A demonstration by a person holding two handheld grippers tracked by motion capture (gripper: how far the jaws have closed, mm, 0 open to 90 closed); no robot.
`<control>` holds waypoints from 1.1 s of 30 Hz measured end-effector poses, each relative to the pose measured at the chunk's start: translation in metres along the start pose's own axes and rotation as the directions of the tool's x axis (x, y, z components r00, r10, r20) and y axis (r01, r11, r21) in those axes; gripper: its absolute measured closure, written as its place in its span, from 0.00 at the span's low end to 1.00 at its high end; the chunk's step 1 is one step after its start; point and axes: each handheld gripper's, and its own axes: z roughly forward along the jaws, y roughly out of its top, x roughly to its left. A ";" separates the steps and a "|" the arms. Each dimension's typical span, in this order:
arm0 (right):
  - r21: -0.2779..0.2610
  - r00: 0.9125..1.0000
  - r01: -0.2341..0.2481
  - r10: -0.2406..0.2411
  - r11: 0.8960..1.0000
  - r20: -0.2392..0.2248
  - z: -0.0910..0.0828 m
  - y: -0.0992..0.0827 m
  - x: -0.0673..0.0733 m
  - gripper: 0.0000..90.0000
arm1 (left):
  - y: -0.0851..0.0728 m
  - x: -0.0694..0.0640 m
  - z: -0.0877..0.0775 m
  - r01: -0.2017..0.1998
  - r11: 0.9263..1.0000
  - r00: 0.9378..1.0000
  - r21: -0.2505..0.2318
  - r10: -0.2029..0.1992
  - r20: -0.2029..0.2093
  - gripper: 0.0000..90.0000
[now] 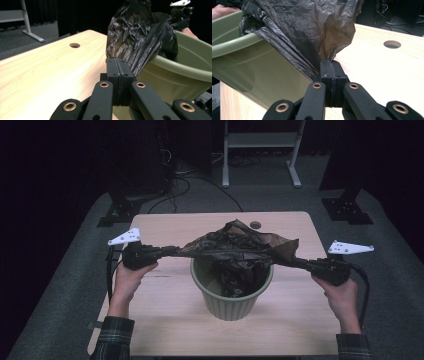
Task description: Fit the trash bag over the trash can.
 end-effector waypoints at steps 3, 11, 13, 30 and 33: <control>0.005 1.000 -0.006 0.006 1.000 -0.005 0.002 -0.003 0.000 1.00 | -0.005 -0.002 0.005 -0.004 1.000 1.000 0.026 0.004 0.002 1.00; -0.054 1.000 -0.002 0.003 0.999 0.031 -0.013 0.003 0.001 0.74 | -0.007 -0.011 0.005 -0.011 1.000 0.999 -0.027 0.012 0.035 0.99; -0.083 0.999 0.004 0.000 0.997 0.046 -0.022 0.009 0.002 0.71 | -0.006 -0.012 0.005 -0.015 0.999 0.999 -0.029 0.017 0.036 0.99; -0.139 0.988 0.154 -0.152 0.978 0.022 -0.015 0.094 0.022 0.66 | -0.005 -0.025 0.000 -0.055 0.995 0.997 -0.086 0.060 0.054 0.97; -0.131 0.987 0.161 -0.163 0.978 -0.006 0.002 0.105 0.027 0.66 | -0.005 -0.024 -0.002 -0.057 0.994 0.996 -0.096 0.063 0.058 0.97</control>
